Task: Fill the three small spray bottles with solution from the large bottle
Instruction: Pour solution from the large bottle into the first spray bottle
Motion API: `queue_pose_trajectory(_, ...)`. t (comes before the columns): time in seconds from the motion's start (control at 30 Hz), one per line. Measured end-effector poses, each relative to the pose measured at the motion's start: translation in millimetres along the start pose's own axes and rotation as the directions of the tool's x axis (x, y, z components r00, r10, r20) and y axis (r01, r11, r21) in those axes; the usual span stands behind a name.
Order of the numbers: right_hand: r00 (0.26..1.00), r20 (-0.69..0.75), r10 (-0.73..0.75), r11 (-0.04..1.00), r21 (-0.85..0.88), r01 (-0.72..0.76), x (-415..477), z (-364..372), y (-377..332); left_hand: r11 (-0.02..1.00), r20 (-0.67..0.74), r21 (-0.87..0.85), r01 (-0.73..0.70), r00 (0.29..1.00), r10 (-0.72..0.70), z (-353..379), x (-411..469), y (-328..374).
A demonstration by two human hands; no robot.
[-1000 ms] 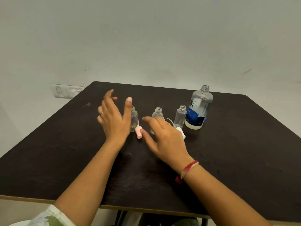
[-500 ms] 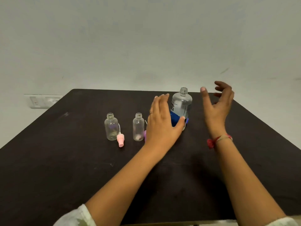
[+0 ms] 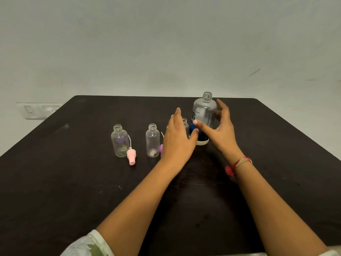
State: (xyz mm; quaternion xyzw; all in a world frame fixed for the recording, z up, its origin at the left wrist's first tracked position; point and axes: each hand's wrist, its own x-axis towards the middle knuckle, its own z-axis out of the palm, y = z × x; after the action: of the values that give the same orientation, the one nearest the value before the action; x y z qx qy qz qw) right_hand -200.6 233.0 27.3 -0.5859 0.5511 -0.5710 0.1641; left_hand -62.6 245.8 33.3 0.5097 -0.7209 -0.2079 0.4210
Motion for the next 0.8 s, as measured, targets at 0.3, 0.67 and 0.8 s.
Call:
queue_pose_trajectory(0.3,1.0,-0.02,-0.016,1.0,-0.023,0.015,-1.5,10.7,16.2,0.999,0.014,-0.021,0.03,0.999,-0.029,5.5,2.7,-9.5)
queue_pose_trajectory(0.67,0.99,-0.134,0.042,0.99,-0.128,-0.059,-3.1,15.7,12.7,0.99,-0.076,-0.13,0.059,0.995,-0.07,6.5,8.6,-17.8)
queue_pose_trajectory(0.8,0.987,-0.153,0.054,0.991,-0.11,-0.071,-3.5,14.1,9.8,0.984,-0.09,-0.169,0.051,0.994,-0.067,7.7,8.4,-20.3)
